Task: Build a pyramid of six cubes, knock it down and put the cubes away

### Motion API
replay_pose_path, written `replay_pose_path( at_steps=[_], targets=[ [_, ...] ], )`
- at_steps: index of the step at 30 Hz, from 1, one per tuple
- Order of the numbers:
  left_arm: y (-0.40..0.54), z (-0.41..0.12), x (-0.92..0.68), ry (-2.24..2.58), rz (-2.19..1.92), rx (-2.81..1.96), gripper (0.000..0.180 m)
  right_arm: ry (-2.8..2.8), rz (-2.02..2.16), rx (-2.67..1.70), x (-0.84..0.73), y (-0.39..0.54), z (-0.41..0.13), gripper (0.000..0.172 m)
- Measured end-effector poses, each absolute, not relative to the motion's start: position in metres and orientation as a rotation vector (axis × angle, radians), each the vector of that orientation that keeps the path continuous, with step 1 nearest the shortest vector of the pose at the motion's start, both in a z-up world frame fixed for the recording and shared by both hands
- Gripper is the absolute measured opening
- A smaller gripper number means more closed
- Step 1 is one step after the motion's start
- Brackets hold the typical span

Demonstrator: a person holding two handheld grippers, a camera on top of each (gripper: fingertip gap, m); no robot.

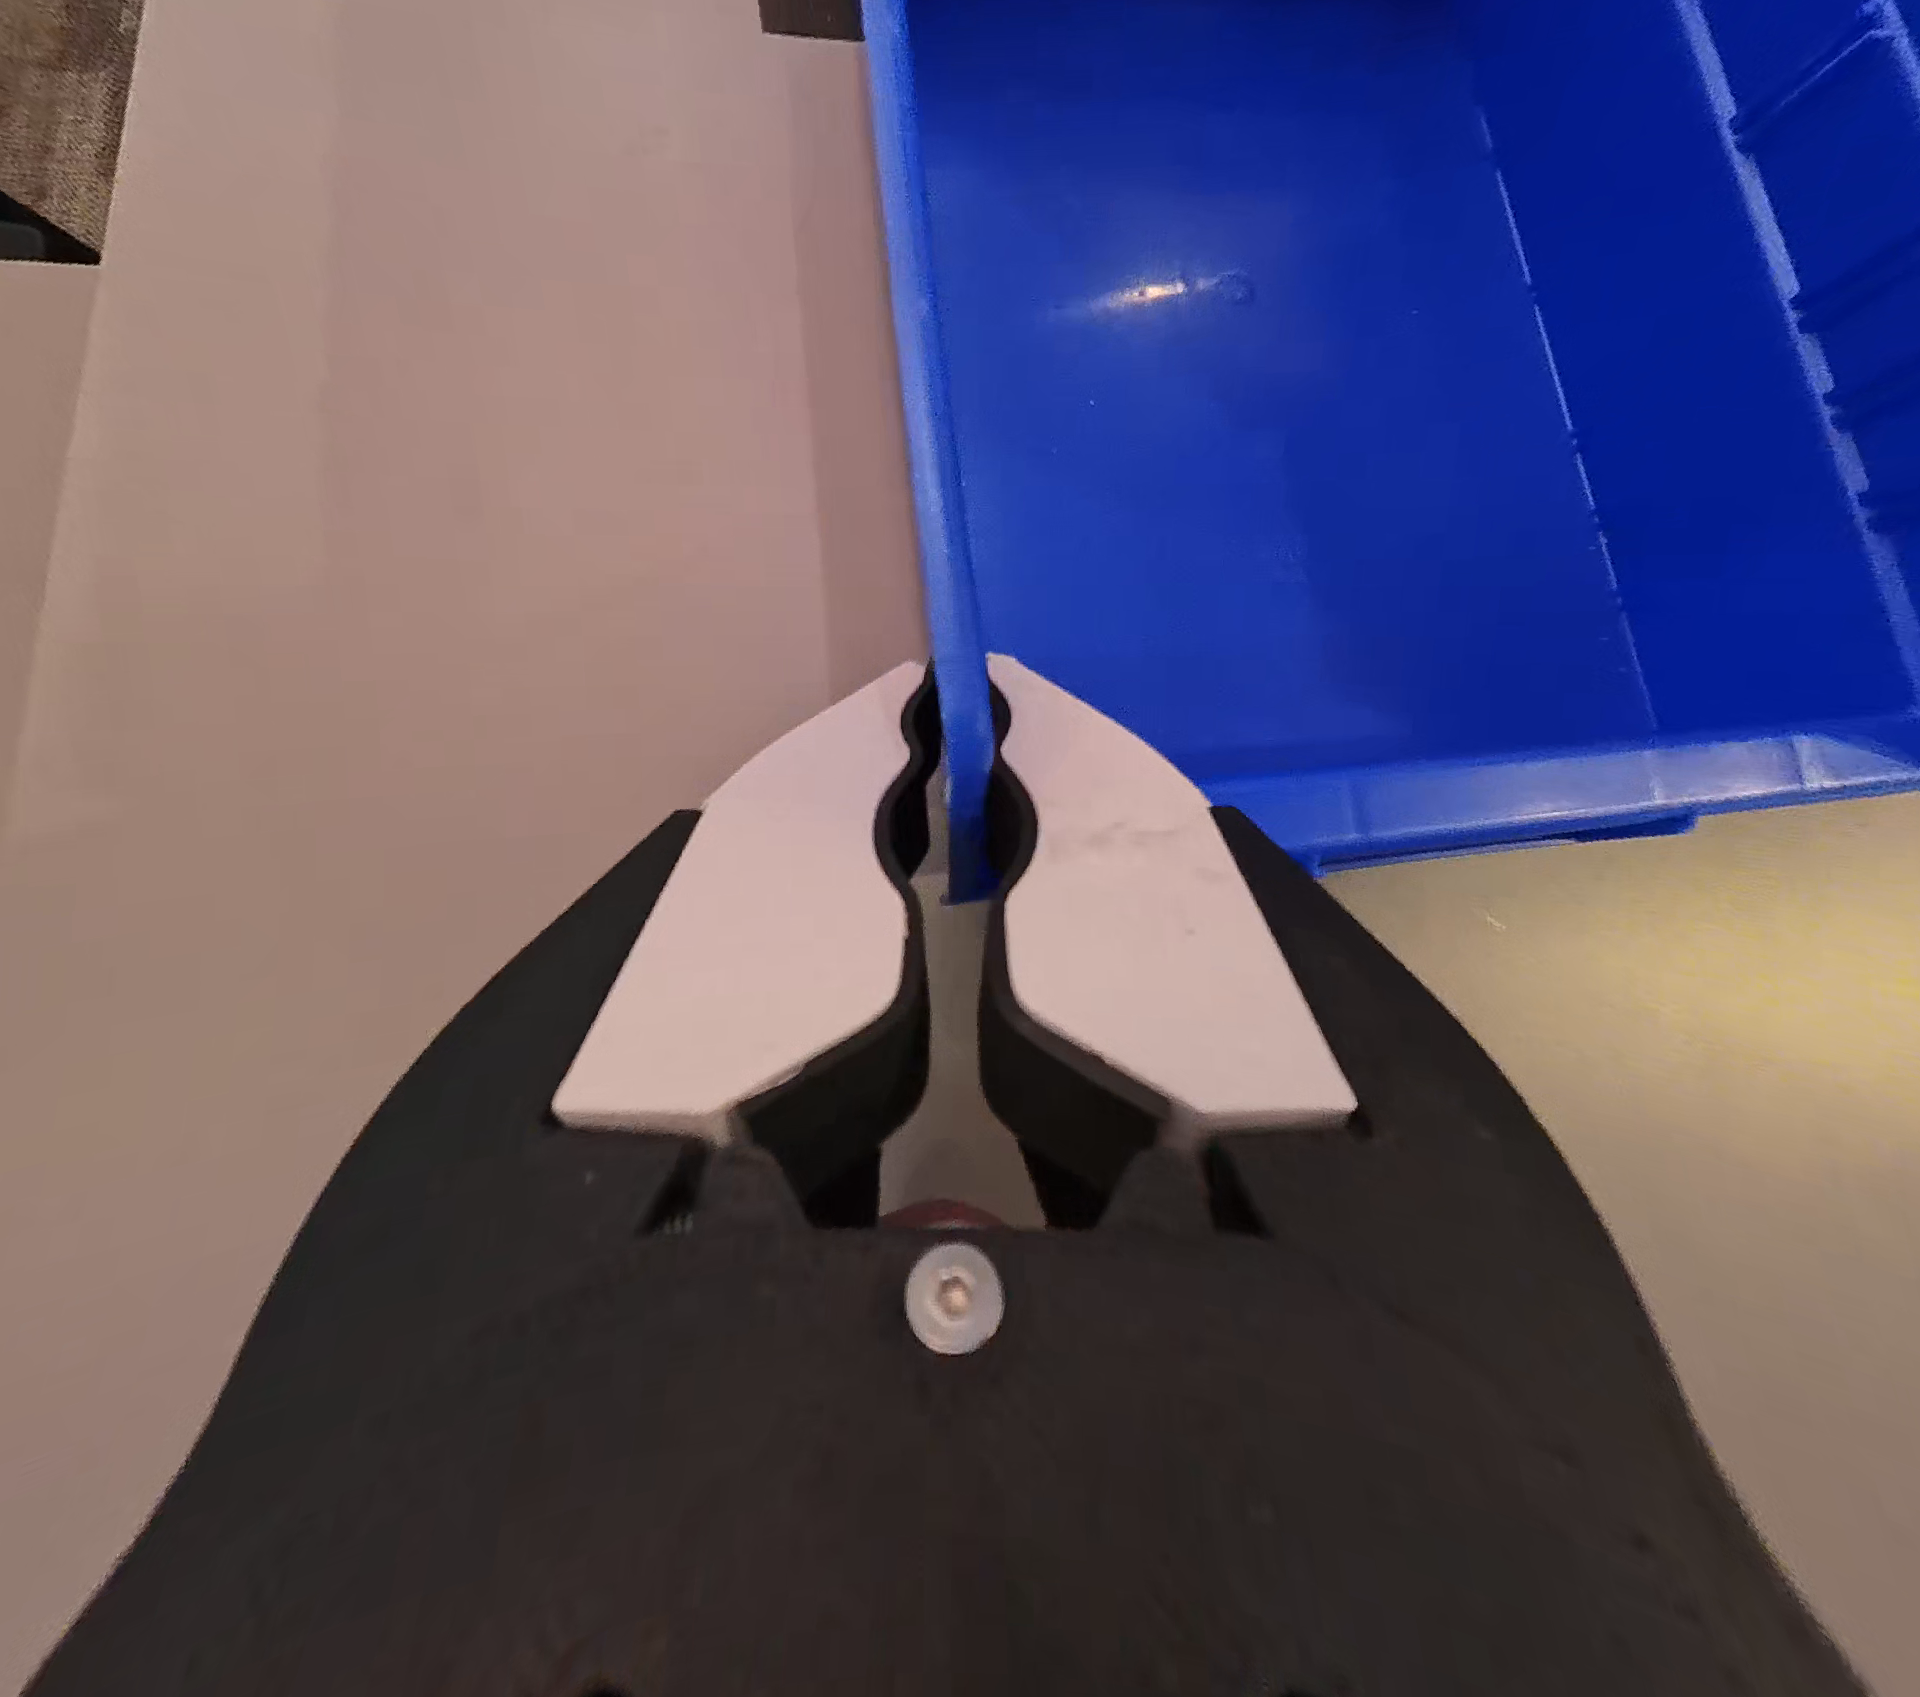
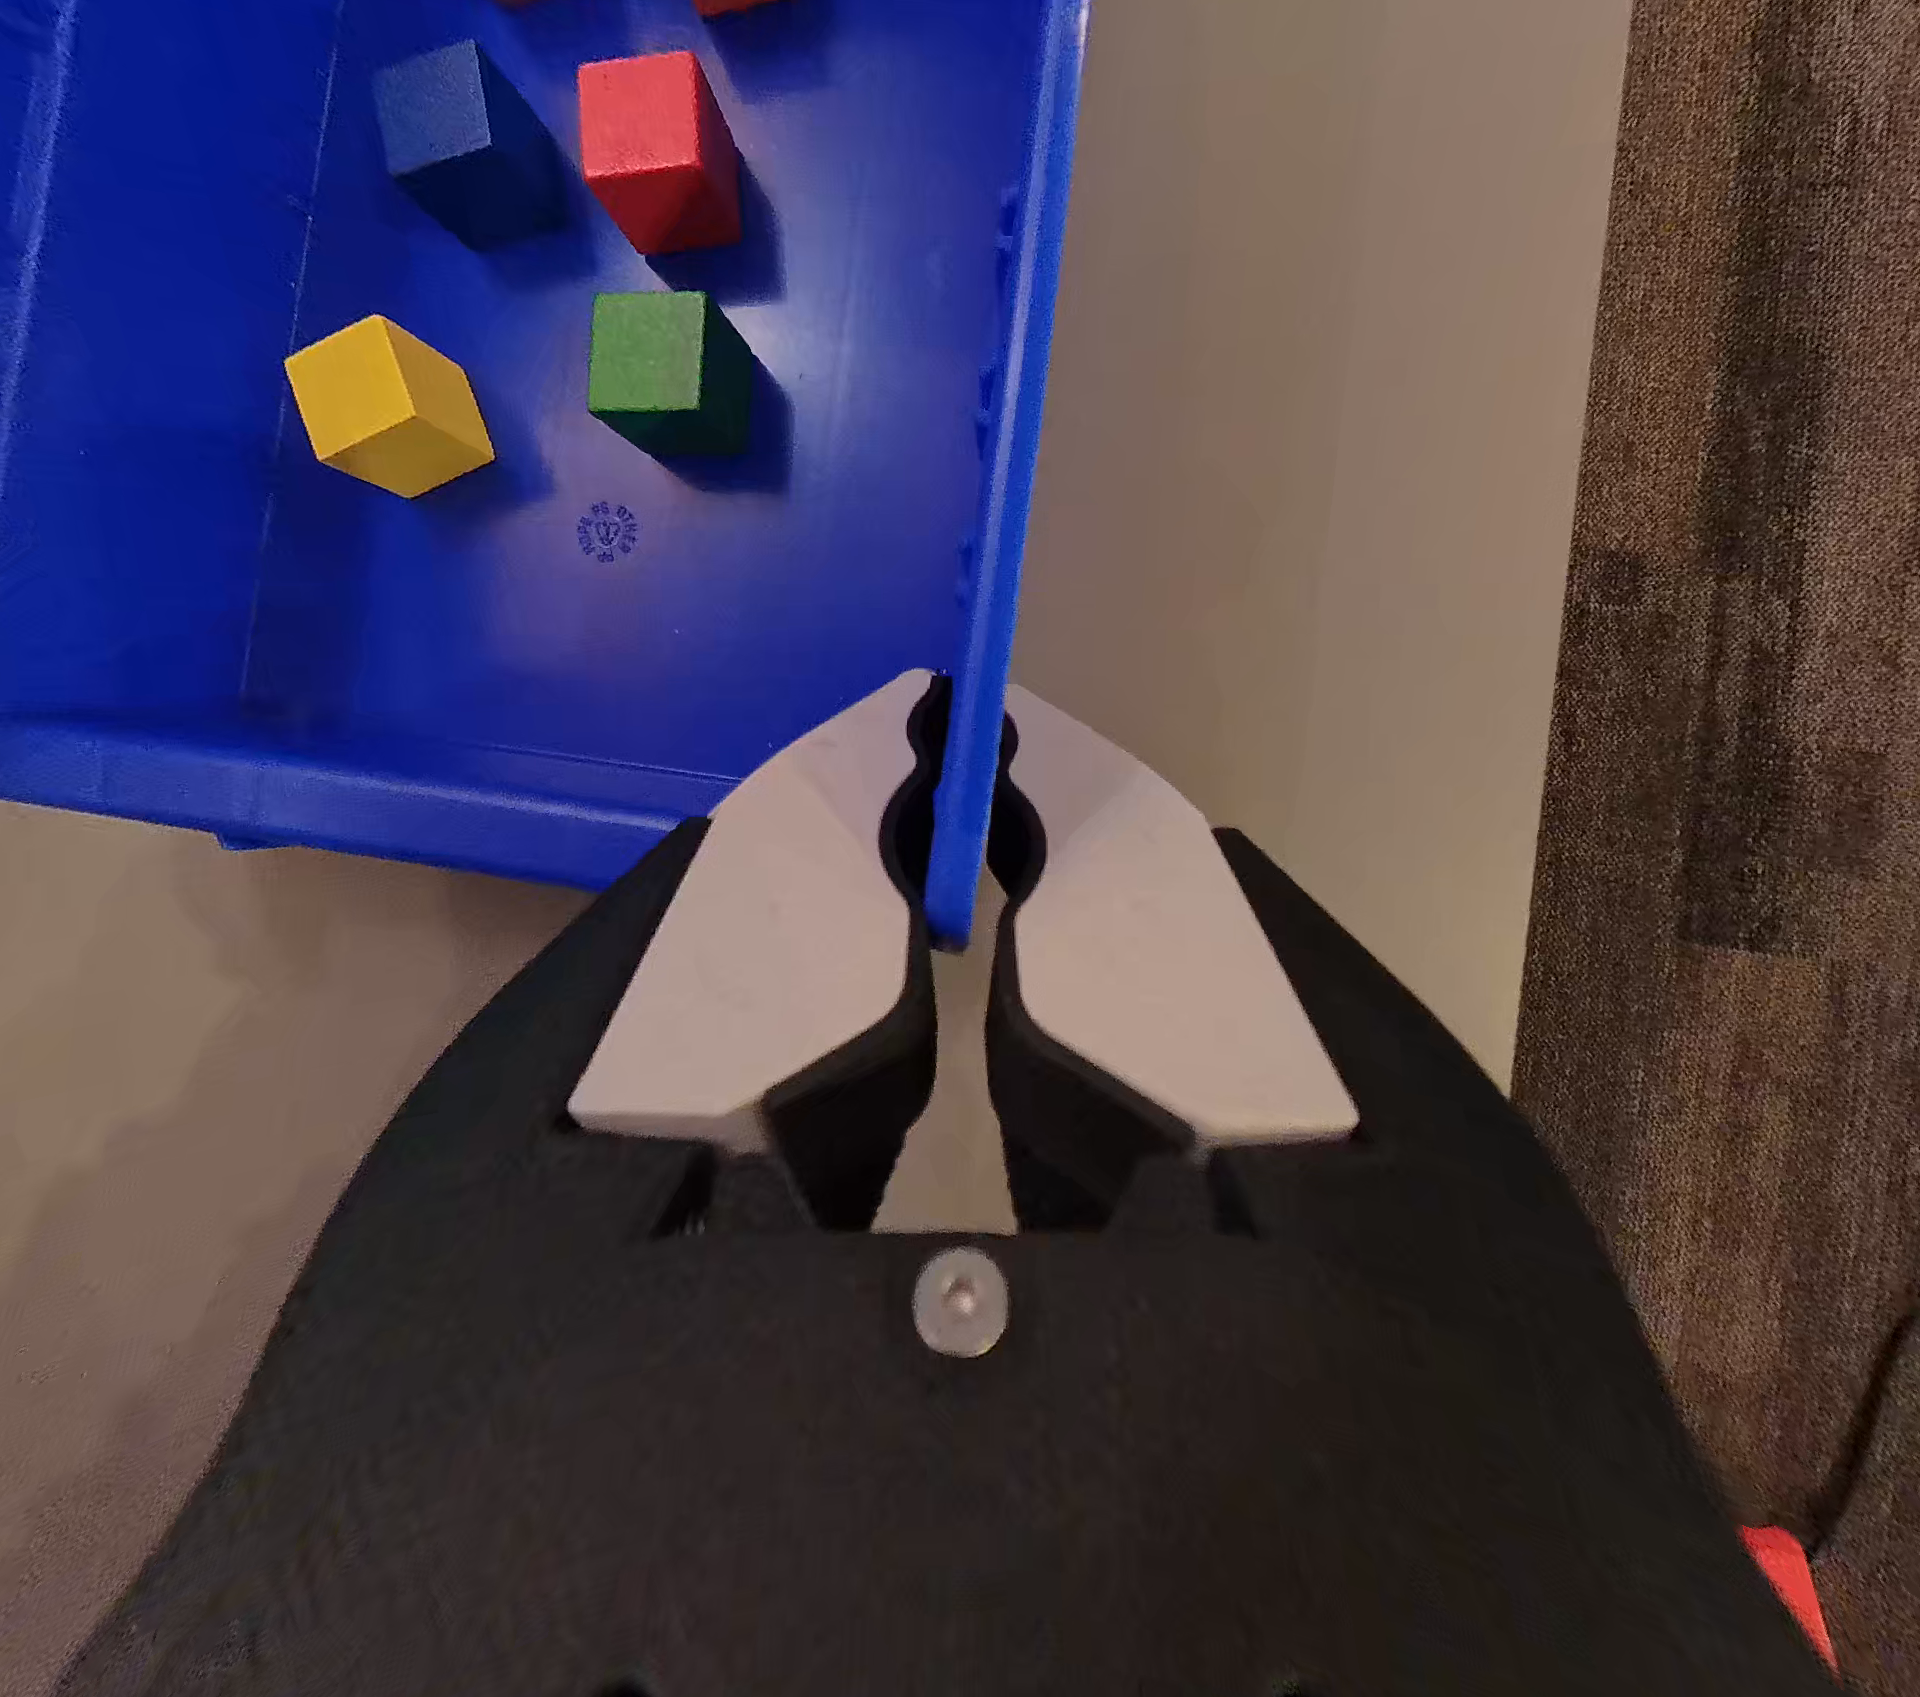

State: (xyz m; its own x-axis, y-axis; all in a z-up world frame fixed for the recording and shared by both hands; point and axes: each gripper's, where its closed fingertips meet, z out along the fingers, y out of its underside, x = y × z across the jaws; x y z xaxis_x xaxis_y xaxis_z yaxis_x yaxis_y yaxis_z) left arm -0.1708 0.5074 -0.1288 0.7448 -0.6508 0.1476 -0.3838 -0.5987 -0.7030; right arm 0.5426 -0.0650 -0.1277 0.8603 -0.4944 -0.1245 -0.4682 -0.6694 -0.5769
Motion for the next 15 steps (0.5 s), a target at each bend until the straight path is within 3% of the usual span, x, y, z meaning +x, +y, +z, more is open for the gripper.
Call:
replay_pose_path(
  at_steps=[15],
  targets=[
    [0.49, -0.102, -0.187, 0.74, -0.486, -2.229, 0.003, 0.749, -0.028, -2.43, 0.479, -0.083, -0.122, 0.005]
  ],
)
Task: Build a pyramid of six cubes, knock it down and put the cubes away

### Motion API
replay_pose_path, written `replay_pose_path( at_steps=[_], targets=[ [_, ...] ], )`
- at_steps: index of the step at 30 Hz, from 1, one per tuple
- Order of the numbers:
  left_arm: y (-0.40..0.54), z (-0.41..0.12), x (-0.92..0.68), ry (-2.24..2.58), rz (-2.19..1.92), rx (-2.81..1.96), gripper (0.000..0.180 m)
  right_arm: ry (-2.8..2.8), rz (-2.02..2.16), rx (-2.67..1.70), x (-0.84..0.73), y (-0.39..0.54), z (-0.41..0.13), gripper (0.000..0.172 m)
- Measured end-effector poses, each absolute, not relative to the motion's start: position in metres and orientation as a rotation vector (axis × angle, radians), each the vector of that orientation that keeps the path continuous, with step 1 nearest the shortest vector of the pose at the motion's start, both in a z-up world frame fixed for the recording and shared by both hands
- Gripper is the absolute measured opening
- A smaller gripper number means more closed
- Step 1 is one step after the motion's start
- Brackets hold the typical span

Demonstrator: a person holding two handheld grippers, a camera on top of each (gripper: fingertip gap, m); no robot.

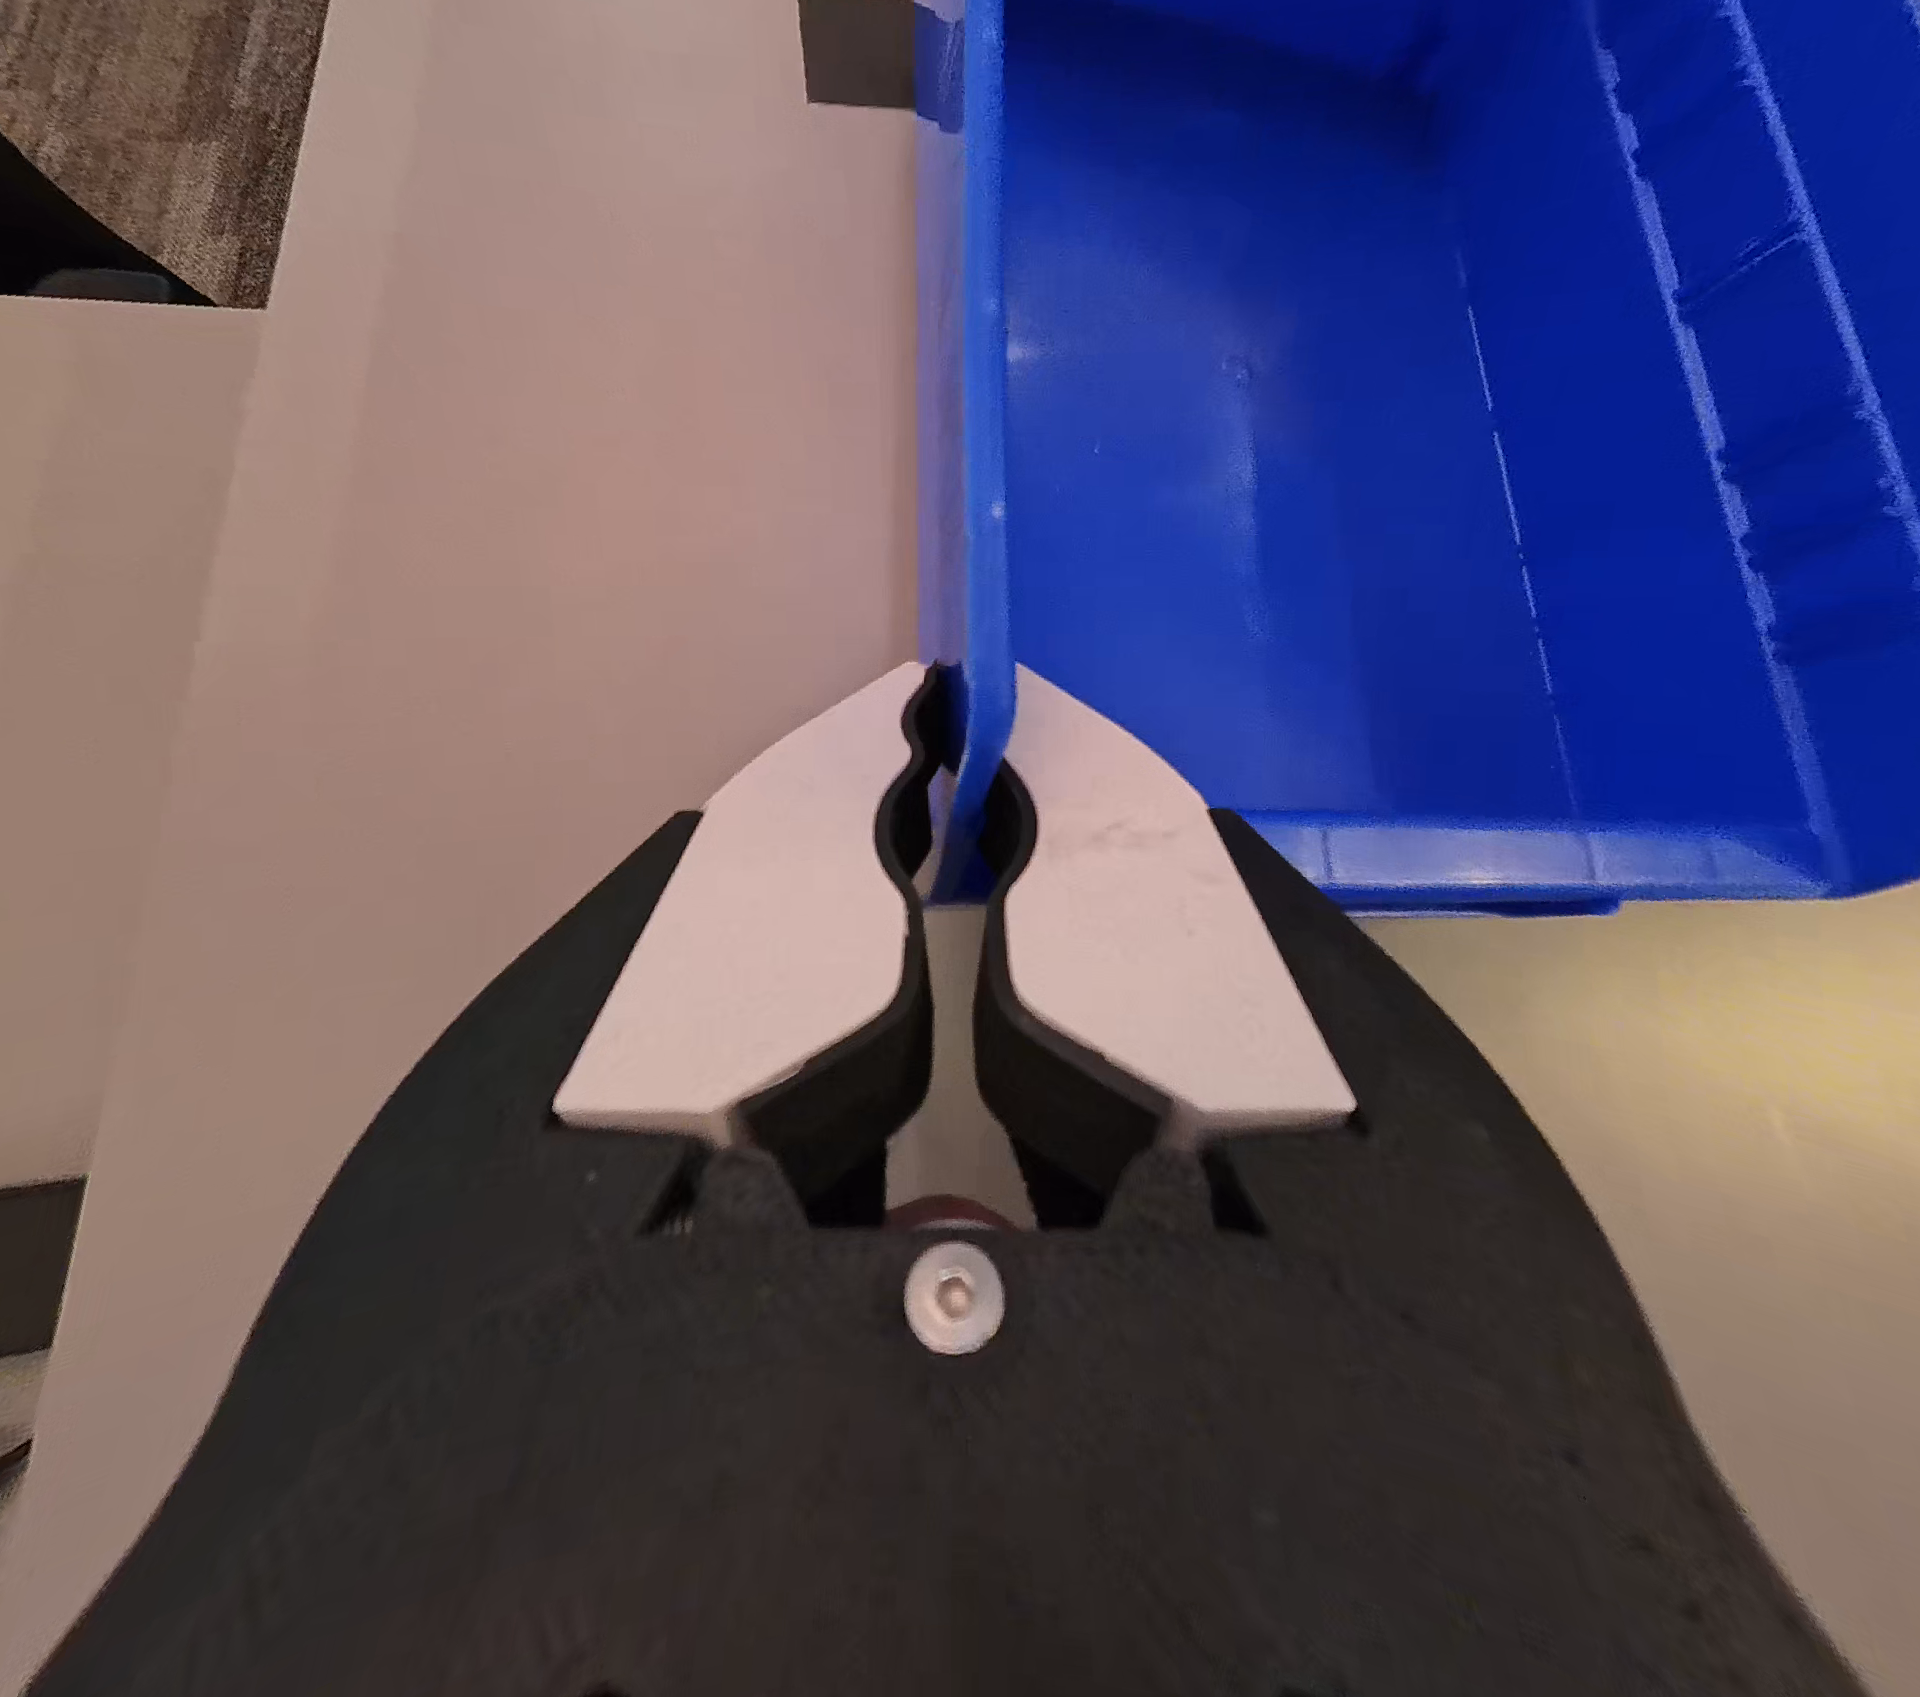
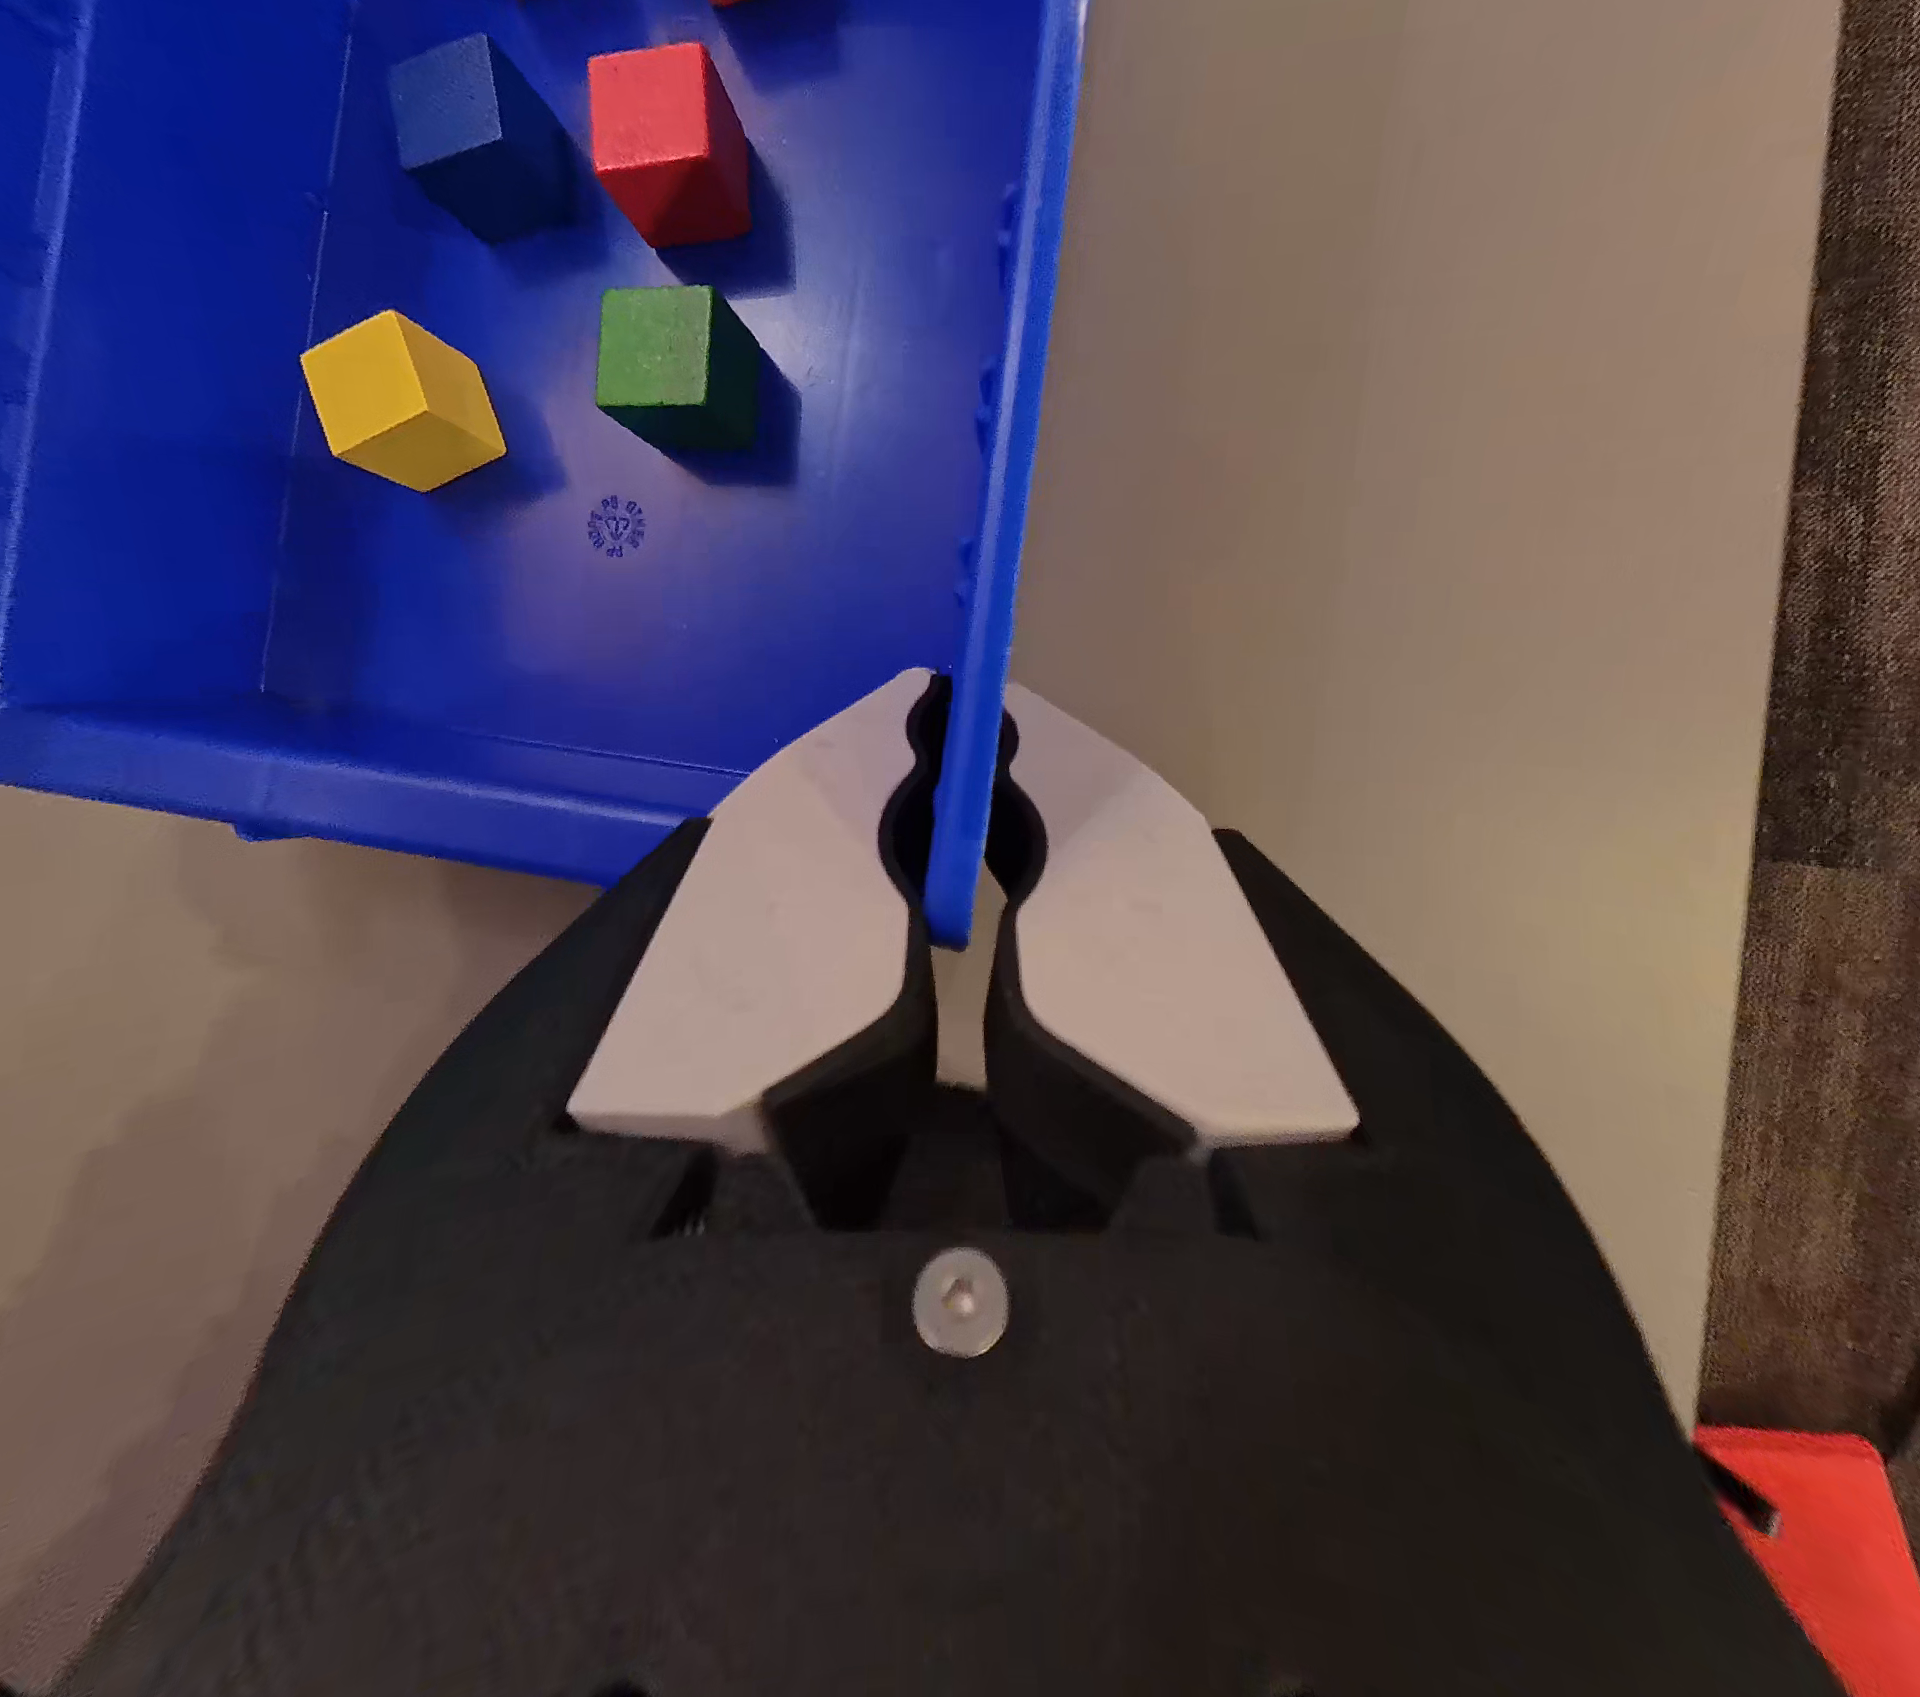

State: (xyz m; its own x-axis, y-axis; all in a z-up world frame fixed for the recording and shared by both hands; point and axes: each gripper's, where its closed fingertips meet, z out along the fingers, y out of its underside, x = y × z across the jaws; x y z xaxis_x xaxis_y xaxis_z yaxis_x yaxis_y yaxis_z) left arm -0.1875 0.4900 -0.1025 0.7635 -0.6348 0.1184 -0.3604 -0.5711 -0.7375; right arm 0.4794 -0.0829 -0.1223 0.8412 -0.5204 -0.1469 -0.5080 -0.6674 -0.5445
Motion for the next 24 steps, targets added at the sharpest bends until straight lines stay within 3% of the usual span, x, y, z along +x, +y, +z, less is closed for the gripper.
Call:
replay_pose_path(
  at_steps=[24],
  targets=[
    [0.436, -0.057, -0.262, 0.649, -0.574, -2.12, 0.008, 0.566, 0.06, -2.456, 0.289, -0.128, -0.128, 0.006]
  ],
)
